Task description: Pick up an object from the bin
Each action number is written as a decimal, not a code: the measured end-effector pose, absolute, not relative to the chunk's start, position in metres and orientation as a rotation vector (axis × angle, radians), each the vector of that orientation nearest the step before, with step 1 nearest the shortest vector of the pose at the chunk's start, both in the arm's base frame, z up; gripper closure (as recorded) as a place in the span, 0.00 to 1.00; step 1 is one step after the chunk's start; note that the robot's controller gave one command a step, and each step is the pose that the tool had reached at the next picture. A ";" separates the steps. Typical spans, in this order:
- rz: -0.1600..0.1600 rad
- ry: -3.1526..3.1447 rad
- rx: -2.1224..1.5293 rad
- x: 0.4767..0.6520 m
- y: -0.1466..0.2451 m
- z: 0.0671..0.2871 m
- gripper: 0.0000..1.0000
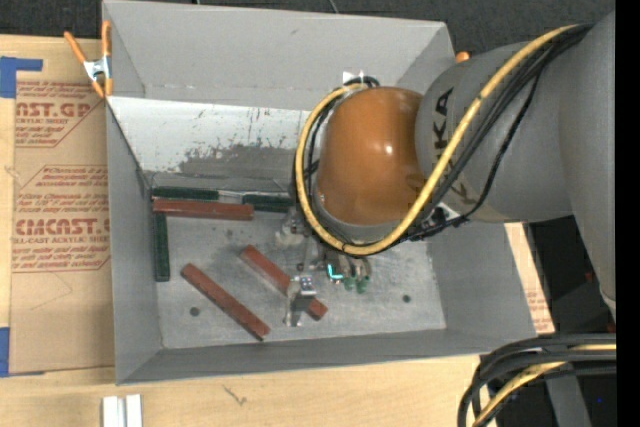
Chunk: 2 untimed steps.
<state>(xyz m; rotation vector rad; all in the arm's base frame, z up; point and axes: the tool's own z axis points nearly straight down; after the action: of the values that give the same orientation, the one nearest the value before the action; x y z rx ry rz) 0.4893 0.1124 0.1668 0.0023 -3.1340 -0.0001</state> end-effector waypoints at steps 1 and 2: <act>-0.002 -3.141 0.001 0.491 0.112 0.170 0.00; -0.004 -3.150 0.032 0.532 0.083 0.076 1.00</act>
Offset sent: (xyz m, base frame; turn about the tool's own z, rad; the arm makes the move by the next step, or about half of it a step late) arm 0.0393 -0.0307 -0.0968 -0.0188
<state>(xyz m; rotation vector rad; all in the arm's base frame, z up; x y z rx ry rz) 0.5324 0.0828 0.0758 0.0323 -3.1499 -0.0037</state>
